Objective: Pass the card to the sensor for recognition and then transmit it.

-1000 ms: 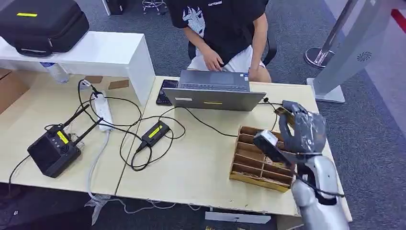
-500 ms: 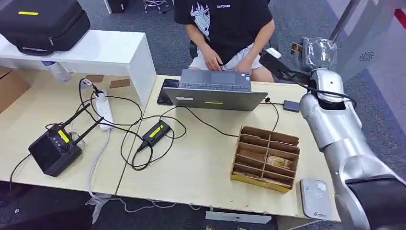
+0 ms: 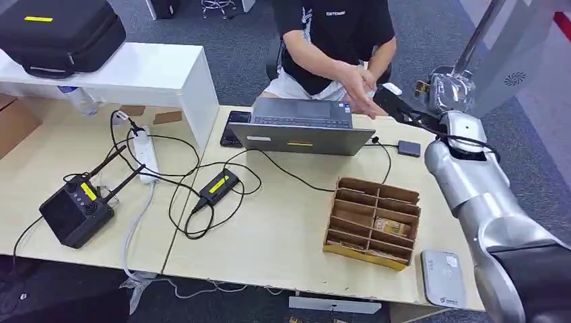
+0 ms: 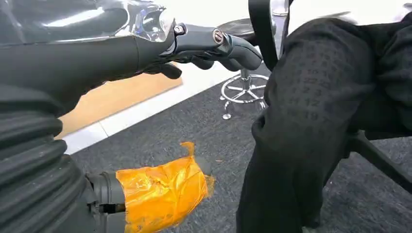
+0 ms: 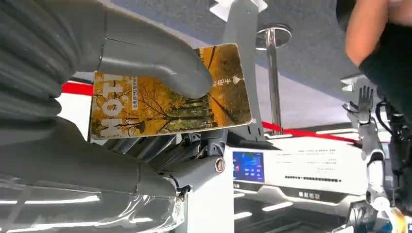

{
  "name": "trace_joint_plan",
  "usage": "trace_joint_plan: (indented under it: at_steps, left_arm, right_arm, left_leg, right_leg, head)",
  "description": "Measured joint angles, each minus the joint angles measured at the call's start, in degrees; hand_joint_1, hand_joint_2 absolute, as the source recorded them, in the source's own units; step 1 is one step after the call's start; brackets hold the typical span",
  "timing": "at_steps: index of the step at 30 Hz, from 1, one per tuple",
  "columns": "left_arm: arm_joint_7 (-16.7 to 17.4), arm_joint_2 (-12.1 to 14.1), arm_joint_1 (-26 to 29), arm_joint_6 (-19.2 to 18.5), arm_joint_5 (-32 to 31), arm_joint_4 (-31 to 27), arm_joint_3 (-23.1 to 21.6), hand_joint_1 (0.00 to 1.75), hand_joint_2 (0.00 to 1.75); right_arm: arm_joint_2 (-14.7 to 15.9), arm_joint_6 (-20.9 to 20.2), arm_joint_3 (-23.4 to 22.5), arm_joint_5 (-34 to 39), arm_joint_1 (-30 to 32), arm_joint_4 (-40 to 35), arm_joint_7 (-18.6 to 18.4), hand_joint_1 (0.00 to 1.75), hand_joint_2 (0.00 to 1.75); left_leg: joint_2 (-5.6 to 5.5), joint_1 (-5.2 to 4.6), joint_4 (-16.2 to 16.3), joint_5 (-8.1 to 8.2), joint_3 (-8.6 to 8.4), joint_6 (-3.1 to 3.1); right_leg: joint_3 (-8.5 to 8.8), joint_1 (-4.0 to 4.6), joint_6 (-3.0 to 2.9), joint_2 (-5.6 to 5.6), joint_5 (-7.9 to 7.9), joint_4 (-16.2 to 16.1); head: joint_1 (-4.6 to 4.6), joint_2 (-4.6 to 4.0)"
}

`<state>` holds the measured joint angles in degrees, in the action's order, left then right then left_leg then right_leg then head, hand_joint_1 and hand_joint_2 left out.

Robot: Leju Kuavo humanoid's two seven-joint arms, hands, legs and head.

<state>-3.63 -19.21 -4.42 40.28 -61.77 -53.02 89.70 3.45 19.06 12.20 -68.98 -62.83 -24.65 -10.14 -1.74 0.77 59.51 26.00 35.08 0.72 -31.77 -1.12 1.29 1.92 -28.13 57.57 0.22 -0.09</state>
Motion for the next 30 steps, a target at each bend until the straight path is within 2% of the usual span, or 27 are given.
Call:
trace_joint_plan:
  at_steps: [7, 8, 9, 10, 14, 19, 21, 23, 25, 30]
  left_arm:
    - [-0.57, 0.00, -0.05, 0.00, 0.02, 0.22, 0.00, 0.00, 1.75]
    - [-0.55, 0.00, -0.13, 0.00, -0.04, 0.24, 0.00, 0.00, 1.75]
    - [-0.48, 0.00, -0.15, 0.00, -0.37, 0.28, 0.00, 0.00, 1.75]
    - [-0.33, 0.00, -0.15, 0.00, -0.50, 0.31, 0.00, 0.00, 1.75]
    - [0.37, 0.00, -0.18, 0.00, -0.37, 0.35, 0.00, 0.00, 1.75]
    - [2.63, 0.02, -0.19, 0.00, -0.02, 0.35, -0.02, 0.00, 1.75]
    - [3.87, 0.02, -0.19, 0.02, 0.31, 0.33, -0.02, 0.00, 1.75]
    - [5.45, 0.04, -0.15, 0.02, 1.25, 0.13, -0.02, 0.00, 1.75]
    - [6.53, 0.04, -0.15, 0.02, 1.99, -0.28, -0.02, 0.00, 1.75]
    - [10.14, 0.09, -0.03, 0.02, 4.61, -1.42, 0.00, 0.00, 1.75]
  right_arm:
    - [-0.96, -0.17, 0.00, -0.42, -0.59, 1.07, 0.02, 1.75, 1.75]
    - [-1.18, -0.17, 0.00, -0.42, -0.79, 1.22, 0.20, 0.10, 1.75]
    - [-1.40, -0.13, 0.00, -0.44, -0.93, 1.33, 0.37, 0.10, 1.75]
    - [-1.64, 0.15, 0.00, -0.33, -0.96, 1.40, 0.77, 0.00, 1.75]
    - [-3.28, 2.45, -0.31, 3.75, -0.23, 1.38, 5.30, 0.00, 1.75]
    - [-7.22, 1.24, -4.99, 18.57, 3.34, -0.62, 16.90, 0.00, 1.75]
    - [-9.11, -2.36, -7.49, 25.09, 5.31, -2.31, 21.95, 0.00, 1.75]
    - [-10.60, -6.23, -9.51, 30.45, 8.71, -5.54, 26.59, 0.00, 1.75]
    - [-11.95, -7.06, -9.68, 32.43, 12.99, -10.25, 28.89, 0.00, 1.75]
    - [-12.87, -5.70, -5.76, 35.89, 27.02, -29.11, 29.29, 0.00, 1.75]
  left_leg:
    - [0.00, -0.01, 0.00, 0.00, 0.02, 0.00]
    - [0.00, -0.01, 0.00, 0.00, 0.02, 0.00]
    - [-0.01, -0.01, 0.00, 0.00, 0.02, 0.00]
    - [0.00, 0.00, 0.00, 0.00, 0.02, 0.00]
    - [0.09, 0.00, -0.01, 0.00, -0.02, 0.00]
    - [0.02, 0.04, -0.04, 0.00, 0.00, 0.01]
    - [-0.01, 0.06, -0.07, 0.00, 0.00, 0.01]
    - [-0.01, 0.07, -0.08, 0.00, 0.02, 0.01]
    - [-0.01, 0.07, -0.08, 0.03, 0.02, 0.04]
    - [-0.23, 0.06, -0.08, 0.05, 0.13, 0.05]
  right_leg:
    - [0.00, -0.01, 0.00, 0.00, 0.00, 0.00]
    - [-0.01, -0.01, 0.00, 0.00, 0.00, 0.00]
    - [0.00, -0.01, 0.00, -0.01, 0.00, 0.00]
    - [0.00, -0.01, 0.00, -0.01, 0.00, 0.00]
    - [-0.02, 0.00, 0.00, 0.12, 0.00, 0.00]
    - [-0.04, 0.03, -0.02, 0.05, -0.01, 0.02]
    - [-0.03, 0.05, -0.03, 0.02, -0.03, 0.02]
    - [-0.02, 0.05, -0.05, -0.01, -0.06, 0.01]
    - [-0.03, 0.05, -0.05, -0.01, -0.07, 0.01]
    - [-0.03, 0.04, -0.06, -0.26, -0.18, -0.01]
  head:
    - [0.00, 0.00]
    - [0.02, 0.00]
    - [0.02, 0.00]
    - [0.02, 0.00]
    - [0.00, 0.00]
    - [0.00, 0.00]
    - [0.00, 0.00]
    - [0.02, 0.00]
    - [0.02, 0.00]
    - [0.02, 0.00]
